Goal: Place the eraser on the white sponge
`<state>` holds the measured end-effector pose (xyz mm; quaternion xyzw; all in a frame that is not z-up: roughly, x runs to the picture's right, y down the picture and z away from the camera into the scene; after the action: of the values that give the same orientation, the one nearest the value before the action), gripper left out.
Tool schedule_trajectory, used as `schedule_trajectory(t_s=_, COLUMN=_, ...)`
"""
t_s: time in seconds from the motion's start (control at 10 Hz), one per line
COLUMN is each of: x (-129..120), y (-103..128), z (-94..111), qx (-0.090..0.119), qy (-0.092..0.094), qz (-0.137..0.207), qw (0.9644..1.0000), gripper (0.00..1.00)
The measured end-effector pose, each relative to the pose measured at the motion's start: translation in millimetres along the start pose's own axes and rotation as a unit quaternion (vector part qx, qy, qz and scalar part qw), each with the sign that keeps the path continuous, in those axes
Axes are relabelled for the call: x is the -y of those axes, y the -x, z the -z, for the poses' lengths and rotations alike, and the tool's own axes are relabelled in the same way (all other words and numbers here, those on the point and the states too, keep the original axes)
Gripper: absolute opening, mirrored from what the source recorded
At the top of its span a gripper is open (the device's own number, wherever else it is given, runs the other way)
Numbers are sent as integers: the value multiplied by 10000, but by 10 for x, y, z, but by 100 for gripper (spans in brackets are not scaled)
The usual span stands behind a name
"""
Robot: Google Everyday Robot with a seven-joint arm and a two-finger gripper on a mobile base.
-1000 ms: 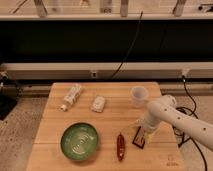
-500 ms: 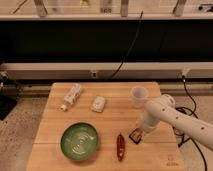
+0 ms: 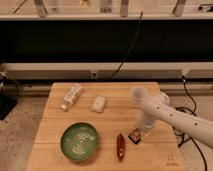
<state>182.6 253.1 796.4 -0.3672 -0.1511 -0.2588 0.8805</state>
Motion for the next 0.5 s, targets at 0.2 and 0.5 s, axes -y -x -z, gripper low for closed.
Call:
schedule_trajectory(t_s=0.2, x=243, y=173, z=44, qx=-71, qy=160, qz=13, qw=9998, gripper=0)
schedule_trajectory(t_s=0.5, x=676, y=416, z=165, qx=-121, qy=239, qz=123, qw=9996, gripper=0)
